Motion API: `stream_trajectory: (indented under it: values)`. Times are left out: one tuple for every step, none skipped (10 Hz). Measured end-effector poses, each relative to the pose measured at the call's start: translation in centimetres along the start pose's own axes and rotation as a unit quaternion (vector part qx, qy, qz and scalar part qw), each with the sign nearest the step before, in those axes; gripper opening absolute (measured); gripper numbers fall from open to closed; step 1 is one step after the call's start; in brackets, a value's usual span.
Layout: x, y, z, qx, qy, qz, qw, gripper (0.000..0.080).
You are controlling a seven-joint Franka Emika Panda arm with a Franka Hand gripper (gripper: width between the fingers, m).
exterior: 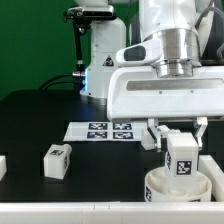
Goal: Assemble stool
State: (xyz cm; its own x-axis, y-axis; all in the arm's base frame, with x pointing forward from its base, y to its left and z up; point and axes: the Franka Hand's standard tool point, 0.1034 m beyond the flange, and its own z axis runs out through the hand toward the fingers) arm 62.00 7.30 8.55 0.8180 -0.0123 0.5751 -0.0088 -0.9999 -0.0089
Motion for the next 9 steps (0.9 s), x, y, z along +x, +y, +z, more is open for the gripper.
stream_trajectory:
  values:
    - [-0.34, -0.17, 0.22, 0.001, -0.002, -0.001, 1.0, 0.0338]
    - [-0.69, -0.2, 0.34, 0.001, -0.003, -0.002, 1.0, 0.0338]
    - [-1.06, -0.05, 0.45, 0.0, -0.007, -0.002, 1.0, 0.0338]
    - [-1.05, 0.09, 0.46, -0.001, -0.007, -0.002, 1.0, 0.0338]
    - [-1.05, 0.17, 0.47, -0.001, -0.007, -0.001, 1.0, 0.0338]
    - [-1.03, 0.15, 0.48, -0.001, -0.008, -0.001, 1.0, 0.0338]
    - [-1.11, 0.15, 0.52, -0.001, -0.01, -0.002, 1.0, 0.0338]
    - [-1.15, 0.15, 0.53, -0.001, -0.011, -0.002, 1.0, 0.0536]
    - [-1.29, 0.05, 0.64, 0.0, -0.031, 0.008, 0.999, 0.0621]
